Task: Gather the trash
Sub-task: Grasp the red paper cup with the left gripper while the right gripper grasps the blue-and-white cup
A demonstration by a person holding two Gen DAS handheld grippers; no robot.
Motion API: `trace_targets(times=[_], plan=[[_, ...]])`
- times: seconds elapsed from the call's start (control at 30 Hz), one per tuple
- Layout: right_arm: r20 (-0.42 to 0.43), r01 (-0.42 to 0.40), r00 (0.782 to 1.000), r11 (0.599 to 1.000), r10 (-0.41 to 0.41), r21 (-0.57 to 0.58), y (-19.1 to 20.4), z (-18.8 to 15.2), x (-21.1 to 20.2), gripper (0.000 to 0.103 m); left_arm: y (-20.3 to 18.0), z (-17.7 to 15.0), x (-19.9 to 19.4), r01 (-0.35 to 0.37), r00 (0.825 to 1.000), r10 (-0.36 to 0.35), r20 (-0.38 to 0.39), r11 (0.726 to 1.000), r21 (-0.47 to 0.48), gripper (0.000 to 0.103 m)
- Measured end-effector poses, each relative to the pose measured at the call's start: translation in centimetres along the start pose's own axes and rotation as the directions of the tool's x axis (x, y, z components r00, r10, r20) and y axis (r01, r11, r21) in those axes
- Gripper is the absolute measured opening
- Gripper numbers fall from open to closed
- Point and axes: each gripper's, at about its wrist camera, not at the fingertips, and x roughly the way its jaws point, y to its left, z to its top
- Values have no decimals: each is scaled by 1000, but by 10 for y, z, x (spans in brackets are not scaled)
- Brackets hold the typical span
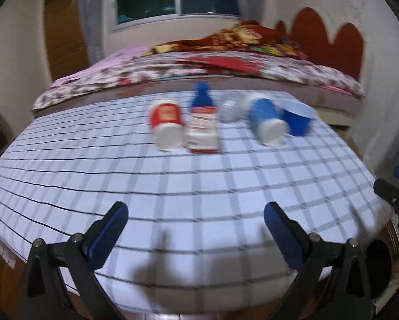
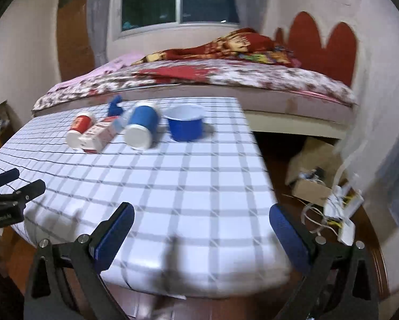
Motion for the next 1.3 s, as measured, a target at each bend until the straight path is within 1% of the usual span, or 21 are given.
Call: trace_targets(times=[0.1, 0.2, 0.27, 0.3, 0.33, 0.4, 0.5, 0.6, 0.63, 0.67, 0.73, 0.83, 1.03, 1.07, 1.13, 1.17, 1.2, 1.3], plan=[[-18, -23, 1000, 999, 22, -35, 30, 28, 23, 102, 20, 12, 17, -42, 999, 42, 4, 999, -33, 102], [-10, -52, 999, 997, 52, -62, 56, 49, 49, 102, 32, 23, 36, -39, 999, 39, -8, 997, -61, 102], [-22, -69, 997, 995, 68, -72, 68, 60, 69, 102, 38, 31, 50, -14, 1000, 13, -13, 996, -85, 101], [-28, -77, 997, 994, 75, -73, 73, 65, 81, 99, 42, 36, 58, -3, 1000, 2, -9, 995, -101, 98], [-33, -83, 996, 994, 81, -74, 77, 69, 89, 92, 44, 38, 61, 4, 1000, -5, -9, 994, -109, 95], [-52, -102, 994, 993, 99, -61, 82, 76, 108, 87, 50, 47, 74, 19, 1000, -20, -12, 991, -131, 93], [-77, -109, 991, 993, 106, -45, 86, 85, 133, 84, 54, 58, 92, 41, 999, -46, -27, 988, -150, 84], [-103, -117, 988, 993, 113, -33, 89, 91, 154, 78, 55, 68, 104, 61, 997, -68, -36, 986, -155, 82], [-112, -124, 986, 992, 120, -29, 90, 92, 160, 74, 54, 72, 109, 71, 996, -78, -39, 986, -154, 82], [-119, -125, 985, 992, 122, -24, 91, 93, 166, 71, 54, 75, 112, 78, 996, -85, -41, 985, -154, 82], [-125, -128, 984, 992, 124, -21, 92, 94, 172, 69, 54, 80, 119, 89, 994, -98, -51, 984, -153, 81], [-138, -135, 982, 991, 131, -23, 93, 95, 179, 66, 54, 85, 131, 92, 991, -105, -80, 984, -156, 76], [-155, -137, 979, 990, 130, -32, 96, 99, 188, 66, 58, 86, 150, 120, 981, -146, -130, 975, -186, 74], [-165, -134, 978, 990, 126, -34, 96, 99, 190, 66, 58, 86, 153, 125, 978, -153, -141, 975, -185, 72], [-172, -135, 977, 990, 127, -35, 96, 100, 192, 66, 57, 85, 157, 141, 973, -170, -155, 973, -182, 62], [-177, -142, 975, 989, 134, -34, 96, 99, 192, 60, 58, 85, 156, 143, 974, -171, -150, 973, -180, 62], [-177, -148, 974, 988, 140, -34, 96, 99, 191, 58, 57, 84, 154, 135, 976, -161, -150, 976, -169, 61], [-159, -159, 976, 986, 149, -47, 95, 98, 182, 56, 59, 81, 140, 133, 981, -149, -123, 983, -128, 61]])
